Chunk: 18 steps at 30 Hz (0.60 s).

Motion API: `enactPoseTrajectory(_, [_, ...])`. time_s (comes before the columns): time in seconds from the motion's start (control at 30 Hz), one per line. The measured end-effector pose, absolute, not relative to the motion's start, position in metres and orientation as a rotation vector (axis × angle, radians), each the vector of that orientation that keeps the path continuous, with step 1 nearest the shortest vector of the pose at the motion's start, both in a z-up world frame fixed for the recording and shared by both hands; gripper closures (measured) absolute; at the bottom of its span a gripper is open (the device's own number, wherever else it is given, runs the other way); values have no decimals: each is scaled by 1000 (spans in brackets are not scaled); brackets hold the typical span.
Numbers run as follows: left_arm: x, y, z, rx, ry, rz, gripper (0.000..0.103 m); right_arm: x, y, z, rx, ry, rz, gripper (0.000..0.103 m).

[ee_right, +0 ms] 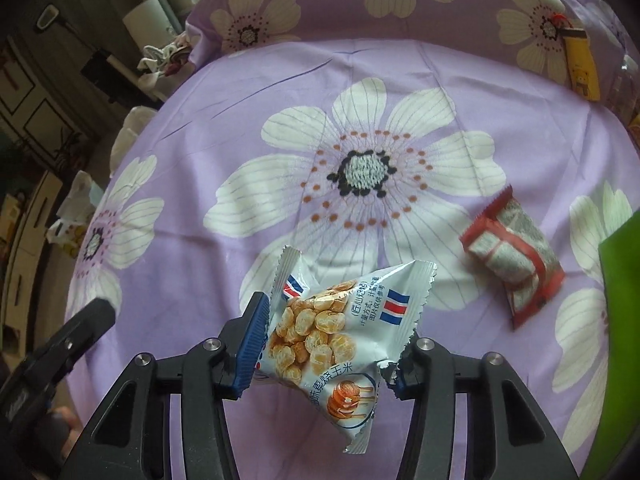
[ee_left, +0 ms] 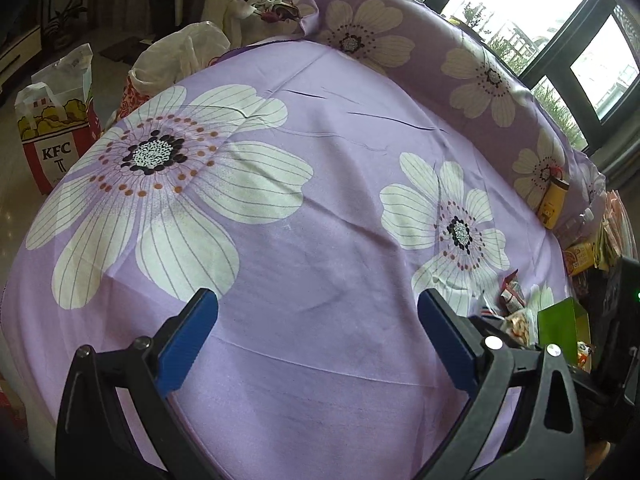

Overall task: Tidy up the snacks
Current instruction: 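Grasp the white peanut packet with the right gripper and lift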

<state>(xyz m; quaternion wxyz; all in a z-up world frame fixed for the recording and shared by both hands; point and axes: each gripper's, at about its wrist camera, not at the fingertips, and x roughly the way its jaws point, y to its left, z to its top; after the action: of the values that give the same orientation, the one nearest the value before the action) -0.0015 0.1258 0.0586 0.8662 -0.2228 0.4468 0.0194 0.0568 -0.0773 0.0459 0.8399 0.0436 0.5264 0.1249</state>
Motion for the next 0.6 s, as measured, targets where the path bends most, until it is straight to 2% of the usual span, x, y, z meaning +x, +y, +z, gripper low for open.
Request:
enactPoseTrajectory(0.27, [-4,93,50,-380,958,-10,2,7,-112,30,140,1202,312,51])
enactPoseTrajectory(0.37, [-5,78,47,-355,960,-44,2,-2,-120,26,139,1171,333,45])
enactPoseTrajectory(0.5, [-9,62,50,-304,926,-83,3,-5,-130,31,127,1115,255,31])
enactPoseTrajectory(0.6, [-13,54,56,-274,876,-115,3,-9,-148,46,174,1048,205,31])
